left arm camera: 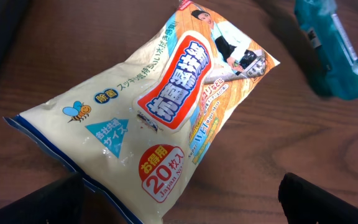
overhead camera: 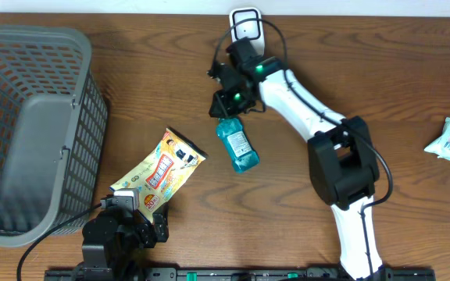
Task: Scan the item barcode
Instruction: 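Lower the Listerine bottle onto the table and open the right gripper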
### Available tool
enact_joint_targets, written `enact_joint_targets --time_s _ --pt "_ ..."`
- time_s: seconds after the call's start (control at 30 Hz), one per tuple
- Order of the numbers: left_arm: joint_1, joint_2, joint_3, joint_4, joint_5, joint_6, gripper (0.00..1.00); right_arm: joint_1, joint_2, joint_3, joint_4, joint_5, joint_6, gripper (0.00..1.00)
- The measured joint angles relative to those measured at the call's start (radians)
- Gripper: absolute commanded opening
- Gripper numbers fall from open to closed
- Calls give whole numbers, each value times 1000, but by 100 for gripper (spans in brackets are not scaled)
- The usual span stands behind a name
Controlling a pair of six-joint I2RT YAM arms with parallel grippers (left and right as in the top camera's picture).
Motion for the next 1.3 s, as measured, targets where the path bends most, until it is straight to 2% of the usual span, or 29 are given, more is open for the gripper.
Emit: enact_joint_targets --time_s 0.2,0.37,0.53,0.87,1.23,1.3 --pt "0 0 0 0 0 0 99 -28 0 -19 -4 -111 -39 11" --pt "0 0 0 0 0 0 99 -21 0 -94 32 -226 -99 18" --pt "0 0 0 0 0 0 99 -15 0 -172 92 -275 -123 19" --pt "0 0 0 0 0 0 99 -16 0 -182 117 -303 -140 20" --pt "0 0 0 0 0 0 99 -45 98 -182 160 -500 -106 21" --pt "0 0 0 0 0 0 99 -60 106 -182 179 -525 -82 24"
